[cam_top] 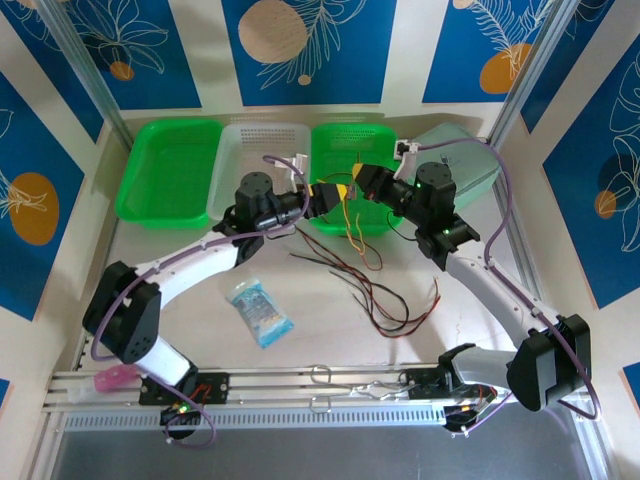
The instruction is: Untangle the cables
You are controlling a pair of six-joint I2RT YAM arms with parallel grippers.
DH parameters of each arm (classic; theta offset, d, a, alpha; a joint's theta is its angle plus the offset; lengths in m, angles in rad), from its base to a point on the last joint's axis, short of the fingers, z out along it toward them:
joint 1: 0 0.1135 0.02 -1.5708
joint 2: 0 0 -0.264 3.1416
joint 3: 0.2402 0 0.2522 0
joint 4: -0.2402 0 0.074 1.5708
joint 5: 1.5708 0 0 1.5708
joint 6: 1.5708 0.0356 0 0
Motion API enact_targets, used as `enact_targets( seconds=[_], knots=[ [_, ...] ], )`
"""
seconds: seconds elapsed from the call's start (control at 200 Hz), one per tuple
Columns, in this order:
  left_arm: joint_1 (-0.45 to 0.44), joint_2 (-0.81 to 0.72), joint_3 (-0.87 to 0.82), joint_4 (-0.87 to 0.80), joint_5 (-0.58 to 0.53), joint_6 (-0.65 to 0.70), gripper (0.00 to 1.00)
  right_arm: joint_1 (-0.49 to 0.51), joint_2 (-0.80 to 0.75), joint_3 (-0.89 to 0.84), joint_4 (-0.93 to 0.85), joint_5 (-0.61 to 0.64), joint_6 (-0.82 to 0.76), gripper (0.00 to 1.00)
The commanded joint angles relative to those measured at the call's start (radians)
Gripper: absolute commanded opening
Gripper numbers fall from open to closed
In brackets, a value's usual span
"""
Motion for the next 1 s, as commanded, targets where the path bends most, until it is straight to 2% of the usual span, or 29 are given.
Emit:
enact_targets(
  seconds=[0.0,0.045,0.12,0.19,0.295,0.37,0.565,0.73,0.996],
  knots=[
    [-0.004,0.034,0.047,0.091,-0.024,-0.048,0.64,0.006,-0.014,0.014,0.018,-0.014,-0.01,0.0],
    [-0.004,0.047,0.056,0.096,-0.028,-0.053,0.53,0.007,-0.017,0.011,0.018,-0.012,-0.011,0.0],
    [-0.004,0.063,0.066,0.118,-0.03,-0.059,0.19,0.008,-0.024,0.002,0.02,-0.004,-0.012,0.0],
    [-0.004,0.068,0.059,0.157,-0.04,-0.068,0.0,0.006,-0.03,-0.004,0.017,0.003,-0.016,0.0],
    [-0.004,0.051,0.06,0.161,-0.031,-0.054,0.0,-0.001,-0.042,-0.009,-0.004,0.031,-0.018,0.0],
    [-0.007,0.012,0.068,0.106,-0.02,-0.012,0.0,-0.008,-0.054,-0.017,-0.02,0.071,-0.03,0.0],
    [-0.019,-0.112,0.151,-0.216,-0.002,0.185,0.0,-0.047,-0.063,-0.018,-0.029,0.141,-0.026,0.0],
    [-0.036,-0.18,0.246,-0.395,0.037,0.288,0.0,-0.057,-0.035,-0.014,-0.025,0.156,-0.025,0.0],
    [-0.032,-0.267,0.326,-0.477,-0.015,0.338,0.0,-0.069,-0.02,-0.063,-0.05,0.216,-0.008,0.0]
  ],
)
